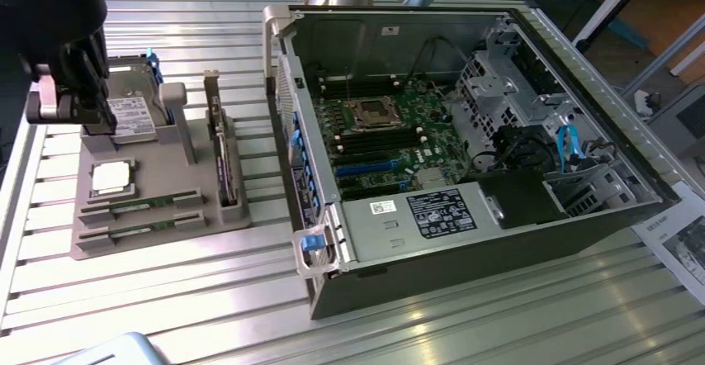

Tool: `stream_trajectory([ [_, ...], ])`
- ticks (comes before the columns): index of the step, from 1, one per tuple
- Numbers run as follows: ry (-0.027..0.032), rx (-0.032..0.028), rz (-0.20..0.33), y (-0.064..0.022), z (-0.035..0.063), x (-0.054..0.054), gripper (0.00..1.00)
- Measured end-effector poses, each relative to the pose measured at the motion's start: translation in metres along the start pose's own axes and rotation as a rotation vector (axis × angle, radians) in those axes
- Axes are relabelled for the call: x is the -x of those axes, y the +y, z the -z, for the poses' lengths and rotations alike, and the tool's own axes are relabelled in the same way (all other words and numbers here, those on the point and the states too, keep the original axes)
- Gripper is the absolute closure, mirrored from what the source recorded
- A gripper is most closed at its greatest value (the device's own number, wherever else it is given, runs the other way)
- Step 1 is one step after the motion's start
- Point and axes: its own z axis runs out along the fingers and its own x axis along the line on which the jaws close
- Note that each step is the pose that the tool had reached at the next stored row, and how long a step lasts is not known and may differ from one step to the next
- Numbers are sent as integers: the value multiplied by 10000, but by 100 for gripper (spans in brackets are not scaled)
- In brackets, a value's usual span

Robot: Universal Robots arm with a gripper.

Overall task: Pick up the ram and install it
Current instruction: 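Pick up the ram and move it above insertion slot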

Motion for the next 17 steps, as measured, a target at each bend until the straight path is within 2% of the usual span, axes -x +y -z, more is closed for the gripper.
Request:
stream_trajectory([
  [17,0,0,0,-11,-203,-48,90],
])
